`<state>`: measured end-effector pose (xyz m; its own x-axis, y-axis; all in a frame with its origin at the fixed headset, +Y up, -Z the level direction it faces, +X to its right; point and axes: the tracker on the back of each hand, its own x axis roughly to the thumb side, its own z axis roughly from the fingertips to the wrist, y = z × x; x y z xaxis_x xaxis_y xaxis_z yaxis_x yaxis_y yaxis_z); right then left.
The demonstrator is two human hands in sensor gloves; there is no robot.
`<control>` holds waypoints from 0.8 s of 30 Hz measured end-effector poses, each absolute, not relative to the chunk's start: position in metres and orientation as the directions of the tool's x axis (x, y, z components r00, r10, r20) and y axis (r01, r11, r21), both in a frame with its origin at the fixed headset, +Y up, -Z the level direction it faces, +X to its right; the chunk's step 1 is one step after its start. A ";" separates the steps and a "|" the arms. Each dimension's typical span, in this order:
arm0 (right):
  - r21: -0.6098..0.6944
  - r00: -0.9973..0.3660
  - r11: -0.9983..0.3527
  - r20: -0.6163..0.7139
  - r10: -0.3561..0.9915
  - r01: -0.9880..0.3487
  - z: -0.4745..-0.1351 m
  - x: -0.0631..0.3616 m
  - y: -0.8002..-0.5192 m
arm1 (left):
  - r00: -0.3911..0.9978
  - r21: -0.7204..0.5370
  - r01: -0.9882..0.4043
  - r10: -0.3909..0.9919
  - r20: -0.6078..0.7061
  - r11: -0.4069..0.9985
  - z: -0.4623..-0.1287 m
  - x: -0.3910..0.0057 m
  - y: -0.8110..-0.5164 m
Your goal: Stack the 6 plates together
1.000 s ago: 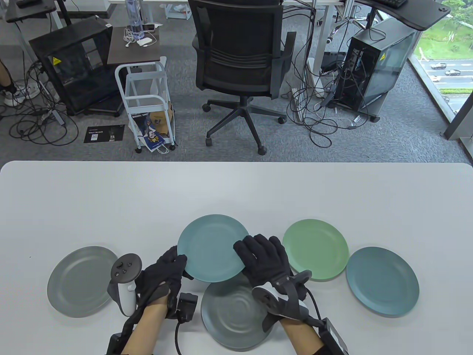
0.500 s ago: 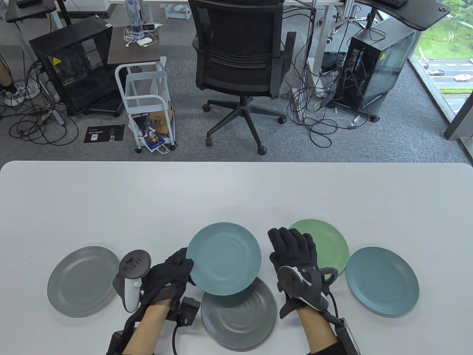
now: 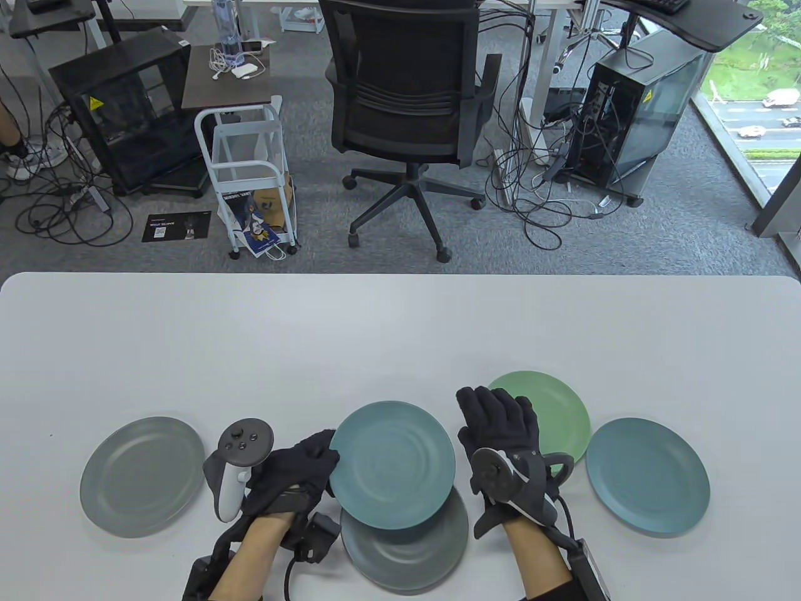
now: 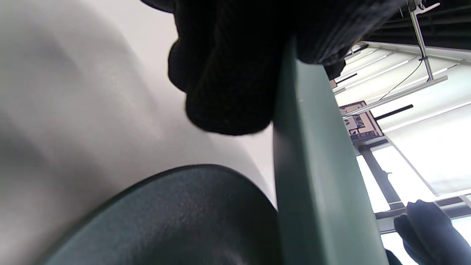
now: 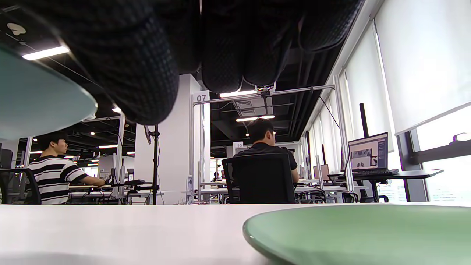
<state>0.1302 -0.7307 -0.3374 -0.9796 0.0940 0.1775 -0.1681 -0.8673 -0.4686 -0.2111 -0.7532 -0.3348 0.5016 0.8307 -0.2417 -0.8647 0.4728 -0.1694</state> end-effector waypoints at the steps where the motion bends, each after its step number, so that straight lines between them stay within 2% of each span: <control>1: -0.464 -0.980 -0.870 0.171 0.098 -0.168 -0.338 0.132 -0.731 | 0.513 -0.179 -0.858 0.824 -0.239 0.482 -0.335 -0.210 -0.753; 9: -0.442 -0.989 -0.885 0.081 0.123 -0.146 -0.342 0.143 -0.733 | 0.561 -0.245 -0.824 0.796 -0.226 0.511 -0.336 -0.204 -0.754; 12: -0.389 -0.995 -0.916 0.043 0.086 -0.096 -0.346 0.144 -0.736 | 0.583 -0.277 -0.807 0.778 -0.234 0.522 -0.337 -0.203 -0.755; 15: -0.282 -0.999 -0.959 -0.013 0.033 -0.028 -0.350 0.144 -0.741 | 0.608 -0.311 -0.786 0.758 -0.236 0.534 -0.337 -0.201 -0.757; 22: -0.219 -0.998 -0.976 -0.049 0.031 -0.019 -0.355 0.148 -0.747 | 0.652 -0.378 -0.745 0.720 -0.239 0.550 -0.338 -0.197 -0.760; 24: -0.205 -0.998 -0.979 -0.050 0.026 -0.016 -0.356 0.147 -0.748 | 0.706 -0.392 -0.702 0.652 -0.277 0.594 -0.336 -0.197 -0.759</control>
